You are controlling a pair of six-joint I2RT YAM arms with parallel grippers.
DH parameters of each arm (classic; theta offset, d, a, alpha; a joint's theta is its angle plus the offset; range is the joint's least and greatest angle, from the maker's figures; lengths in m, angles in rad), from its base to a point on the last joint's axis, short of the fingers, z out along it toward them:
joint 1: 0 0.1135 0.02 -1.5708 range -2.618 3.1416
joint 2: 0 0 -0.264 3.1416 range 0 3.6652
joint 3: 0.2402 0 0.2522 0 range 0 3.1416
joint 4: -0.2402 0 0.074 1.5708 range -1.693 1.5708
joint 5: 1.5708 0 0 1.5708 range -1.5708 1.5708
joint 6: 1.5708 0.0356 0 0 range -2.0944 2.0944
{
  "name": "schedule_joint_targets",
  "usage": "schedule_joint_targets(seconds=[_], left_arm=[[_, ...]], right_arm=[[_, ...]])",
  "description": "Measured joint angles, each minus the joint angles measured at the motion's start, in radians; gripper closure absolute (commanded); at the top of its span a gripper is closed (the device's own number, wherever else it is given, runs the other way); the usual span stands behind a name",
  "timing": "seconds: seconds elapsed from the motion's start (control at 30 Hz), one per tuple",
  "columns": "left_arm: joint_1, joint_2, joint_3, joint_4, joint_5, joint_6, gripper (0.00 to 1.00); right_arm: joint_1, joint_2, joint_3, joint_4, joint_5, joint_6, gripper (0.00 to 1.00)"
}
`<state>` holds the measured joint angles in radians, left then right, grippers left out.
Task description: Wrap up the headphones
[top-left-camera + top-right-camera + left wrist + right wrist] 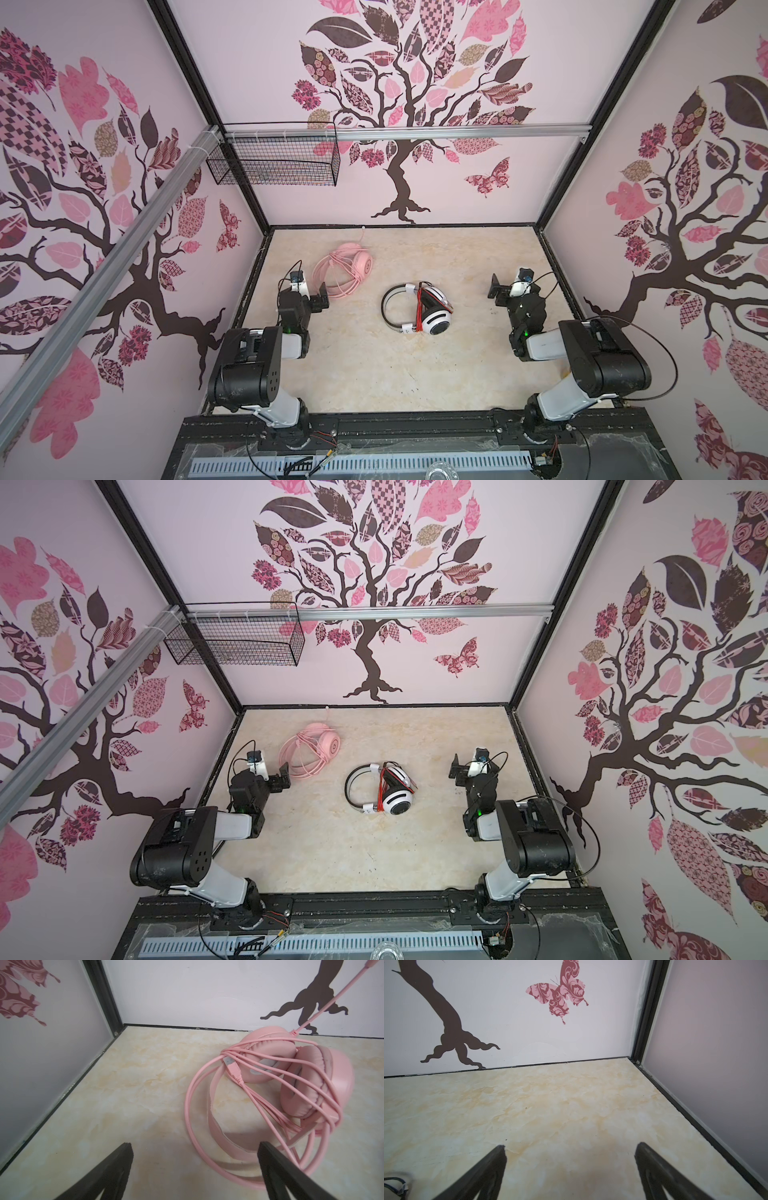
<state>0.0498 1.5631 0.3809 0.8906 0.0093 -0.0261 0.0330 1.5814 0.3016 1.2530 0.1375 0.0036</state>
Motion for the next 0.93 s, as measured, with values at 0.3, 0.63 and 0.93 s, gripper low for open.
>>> schedule_joint_targets(seconds=[0.3,0.63,0.93], left_arm=[[0.000,-0.001,0.000,-0.023,0.033,0.000,0.02],[0.000,-0.001,0.000,-0.026,0.039,0.000,0.02],[0.000,-0.001,0.000,-0.026,0.039,0.000,0.02]], right_arm=[[-0.001,0.000,-0.020,-0.085,-0.034,0.024,0.00],[-0.001,0.000,-0.020,-0.092,-0.038,0.026,0.01],[0.000,0.000,-0.020,-0.107,-0.038,0.026,0.00]])
